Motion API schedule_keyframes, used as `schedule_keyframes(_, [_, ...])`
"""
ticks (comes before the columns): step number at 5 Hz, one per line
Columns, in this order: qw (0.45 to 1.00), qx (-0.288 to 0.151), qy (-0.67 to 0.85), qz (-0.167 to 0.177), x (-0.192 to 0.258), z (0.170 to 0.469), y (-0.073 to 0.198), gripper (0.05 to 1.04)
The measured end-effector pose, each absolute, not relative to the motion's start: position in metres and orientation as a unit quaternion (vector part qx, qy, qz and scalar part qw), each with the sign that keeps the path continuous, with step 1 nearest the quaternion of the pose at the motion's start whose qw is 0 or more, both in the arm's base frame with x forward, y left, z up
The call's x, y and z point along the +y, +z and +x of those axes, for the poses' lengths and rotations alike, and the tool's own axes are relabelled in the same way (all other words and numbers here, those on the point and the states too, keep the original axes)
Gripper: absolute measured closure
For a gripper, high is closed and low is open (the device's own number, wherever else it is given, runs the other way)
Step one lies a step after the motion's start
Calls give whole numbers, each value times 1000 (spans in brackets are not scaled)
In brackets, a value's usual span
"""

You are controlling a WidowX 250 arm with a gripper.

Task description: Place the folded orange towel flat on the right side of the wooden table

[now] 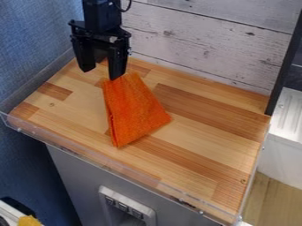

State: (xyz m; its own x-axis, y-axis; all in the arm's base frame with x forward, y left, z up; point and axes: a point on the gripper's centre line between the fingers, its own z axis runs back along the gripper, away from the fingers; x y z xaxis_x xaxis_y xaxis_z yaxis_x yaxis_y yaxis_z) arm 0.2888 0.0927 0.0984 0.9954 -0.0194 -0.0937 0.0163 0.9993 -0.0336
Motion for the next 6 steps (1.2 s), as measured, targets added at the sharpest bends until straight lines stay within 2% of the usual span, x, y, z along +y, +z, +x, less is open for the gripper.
schedule_keyframes(3, [984,23,-175,-5,65,299,96,87])
schedule_keyframes(6, [943,-10,-334,7,54,310,101,88])
